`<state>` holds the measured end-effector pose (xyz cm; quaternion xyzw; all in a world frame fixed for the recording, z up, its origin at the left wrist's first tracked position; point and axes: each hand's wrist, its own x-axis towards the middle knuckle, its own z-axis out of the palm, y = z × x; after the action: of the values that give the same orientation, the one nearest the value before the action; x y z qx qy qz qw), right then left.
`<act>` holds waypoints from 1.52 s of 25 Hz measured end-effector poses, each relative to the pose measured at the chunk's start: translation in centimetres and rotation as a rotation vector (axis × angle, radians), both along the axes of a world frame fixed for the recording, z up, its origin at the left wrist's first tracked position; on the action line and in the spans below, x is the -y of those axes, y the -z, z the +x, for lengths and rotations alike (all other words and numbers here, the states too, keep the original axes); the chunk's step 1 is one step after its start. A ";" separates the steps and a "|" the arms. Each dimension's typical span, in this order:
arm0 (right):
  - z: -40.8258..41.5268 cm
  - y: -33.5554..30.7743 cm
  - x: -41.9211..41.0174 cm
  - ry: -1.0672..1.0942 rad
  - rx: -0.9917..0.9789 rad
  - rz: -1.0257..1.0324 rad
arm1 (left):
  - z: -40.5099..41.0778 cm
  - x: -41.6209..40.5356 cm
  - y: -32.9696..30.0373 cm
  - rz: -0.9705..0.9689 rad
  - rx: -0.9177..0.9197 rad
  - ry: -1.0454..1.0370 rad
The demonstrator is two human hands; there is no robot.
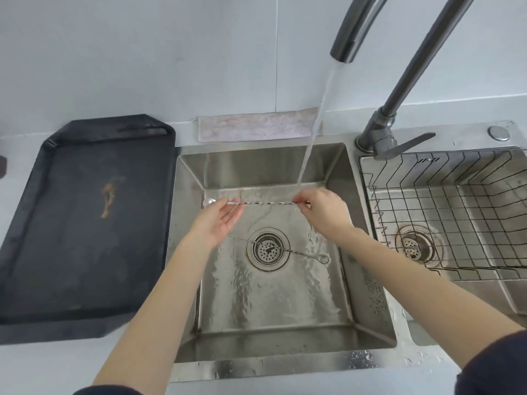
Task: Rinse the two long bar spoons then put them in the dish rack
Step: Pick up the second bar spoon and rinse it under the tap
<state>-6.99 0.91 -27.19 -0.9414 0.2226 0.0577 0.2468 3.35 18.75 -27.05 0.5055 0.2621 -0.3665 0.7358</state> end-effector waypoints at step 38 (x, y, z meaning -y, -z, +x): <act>-5.1 9.8 -3.4 -0.133 -0.500 0.022 | -4.7 -3.7 10.1 0.717 -0.122 0.381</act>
<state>-12.06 4.32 -36.99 -0.9077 0.2135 0.3073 0.1900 -1.39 22.45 -37.13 0.7467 0.3180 -0.4108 0.4154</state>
